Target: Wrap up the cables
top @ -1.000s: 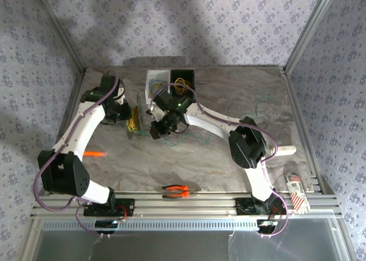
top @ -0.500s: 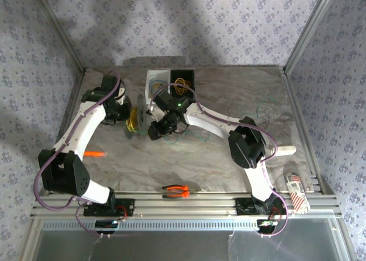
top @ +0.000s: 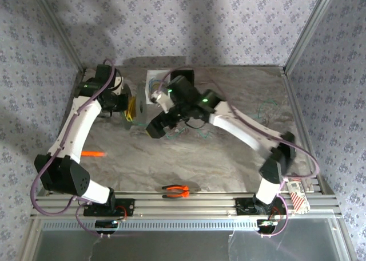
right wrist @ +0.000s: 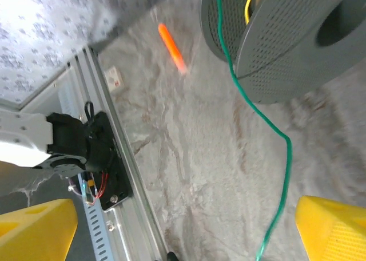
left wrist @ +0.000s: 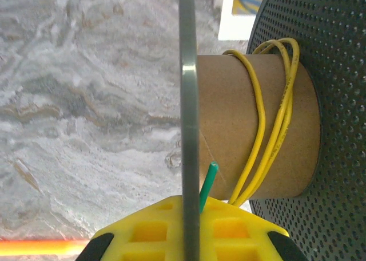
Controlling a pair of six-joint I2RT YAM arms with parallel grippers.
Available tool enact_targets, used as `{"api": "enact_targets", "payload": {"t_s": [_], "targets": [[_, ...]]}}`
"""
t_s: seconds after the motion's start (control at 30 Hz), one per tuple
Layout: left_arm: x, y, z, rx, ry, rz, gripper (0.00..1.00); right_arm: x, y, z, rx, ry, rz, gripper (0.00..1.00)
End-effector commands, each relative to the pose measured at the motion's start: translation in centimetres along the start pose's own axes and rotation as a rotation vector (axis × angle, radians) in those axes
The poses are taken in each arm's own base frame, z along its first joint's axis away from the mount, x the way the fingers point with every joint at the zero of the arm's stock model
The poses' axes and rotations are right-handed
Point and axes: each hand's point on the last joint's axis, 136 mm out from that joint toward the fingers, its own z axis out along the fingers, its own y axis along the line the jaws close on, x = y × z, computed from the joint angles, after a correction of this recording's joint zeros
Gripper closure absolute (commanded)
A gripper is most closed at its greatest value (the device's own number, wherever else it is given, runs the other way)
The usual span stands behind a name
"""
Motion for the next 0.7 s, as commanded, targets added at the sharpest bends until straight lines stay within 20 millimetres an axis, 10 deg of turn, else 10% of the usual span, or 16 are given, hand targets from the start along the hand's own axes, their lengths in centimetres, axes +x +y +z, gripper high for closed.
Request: {"api": "enact_targets", "payload": {"t_s": [0.0,0.27,0.67], "targets": [[-1.9,-1.2,-4.6,0.066,-0.130,0.027,1.00,2.0,-2.1,-3.8,0.150,-0.009,-0.103,0.00],[-4.0,-2.1,-9.6,0.124,-0.288,0.047,1.00,6.0,-4.7,-6.5,0.222,-0.072,-0.211,0.11],[-6.3,-3.6,-12.3,0.197,-0.350,0.084,1.00,6.1,-10.2,-5.6,0.305,-0.021,-0.226,0.28]]}}
